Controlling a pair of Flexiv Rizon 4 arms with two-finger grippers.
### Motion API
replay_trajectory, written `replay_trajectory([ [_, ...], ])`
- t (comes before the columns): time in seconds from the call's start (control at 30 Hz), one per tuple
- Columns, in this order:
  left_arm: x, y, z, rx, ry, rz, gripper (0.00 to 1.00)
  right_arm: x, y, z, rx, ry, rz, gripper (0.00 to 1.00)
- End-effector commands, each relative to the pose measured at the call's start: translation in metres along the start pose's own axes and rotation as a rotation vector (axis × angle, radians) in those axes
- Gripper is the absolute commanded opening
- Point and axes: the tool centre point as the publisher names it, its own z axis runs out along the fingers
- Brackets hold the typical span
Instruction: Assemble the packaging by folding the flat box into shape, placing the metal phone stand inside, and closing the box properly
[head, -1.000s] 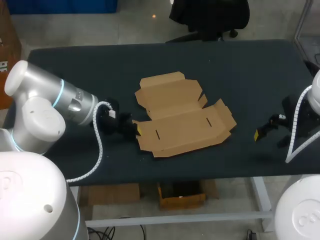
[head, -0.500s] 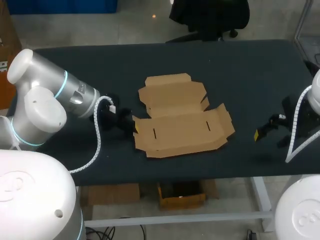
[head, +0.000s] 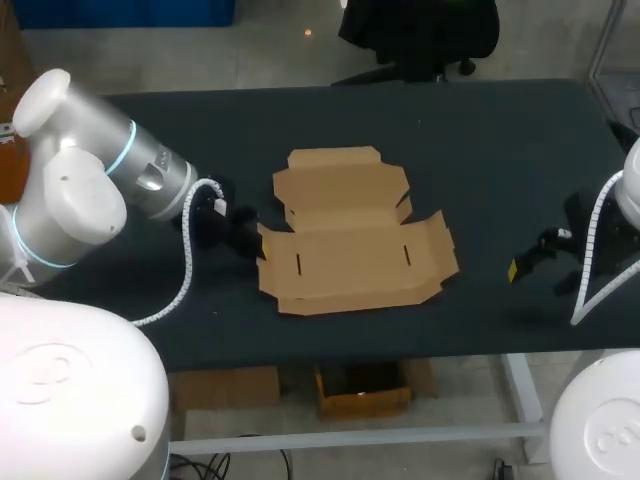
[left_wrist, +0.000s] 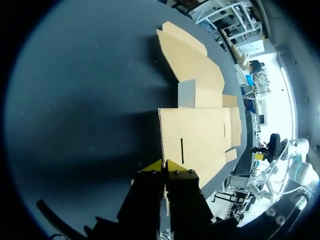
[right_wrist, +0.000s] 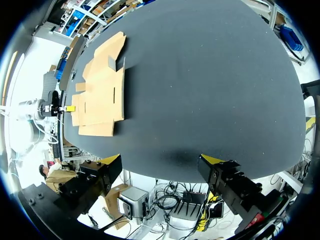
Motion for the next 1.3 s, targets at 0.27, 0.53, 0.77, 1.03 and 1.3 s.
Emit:
replay_trajectory([
  [0.27,-0.007,-0.008,0.000,-0.034,0.007,0.003,0.00,-0.001,-0.001,-0.003,0.004,0.008,-0.001,1.00],
  [0.53,-0.011,-0.010,0.001,-0.050,0.025,-0.004,0.00,-0.001,-0.001,-0.003,0.004,0.008,-0.001,1.00],
  [0.77,-0.010,-0.007,0.002,-0.047,0.027,0.003,0.09,-0.001,-0.001,-0.003,0.004,0.008,-0.001,1.00],
  [1.03,-0.009,-0.002,0.000,-0.035,0.026,-0.002,1.00,-0.001,-0.001,-0.003,0.004,0.008,-0.001,1.00],
  [1.3,-0.010,0.007,-0.011,-0.002,0.021,-0.006,1.00,-0.001,-0.001,-0.003,0.004,0.008,-0.001,1.00],
])
